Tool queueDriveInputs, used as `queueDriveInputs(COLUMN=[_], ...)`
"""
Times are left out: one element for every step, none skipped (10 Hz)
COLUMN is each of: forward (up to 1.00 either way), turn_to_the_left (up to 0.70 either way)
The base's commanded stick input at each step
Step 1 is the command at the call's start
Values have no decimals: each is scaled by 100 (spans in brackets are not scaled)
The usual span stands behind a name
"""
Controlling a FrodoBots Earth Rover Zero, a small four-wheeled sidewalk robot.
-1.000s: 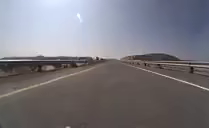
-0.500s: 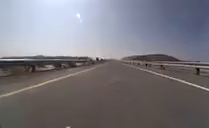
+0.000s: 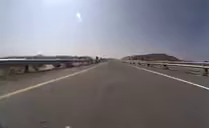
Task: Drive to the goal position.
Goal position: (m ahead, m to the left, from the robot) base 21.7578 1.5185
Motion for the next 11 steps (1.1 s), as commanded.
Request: queueDriveInputs(forward=[100,100,100,100,100,100,100,100,100,100,100], turn_to_the_left=[0,0,0,0,0,0,0,0,0,0,0])
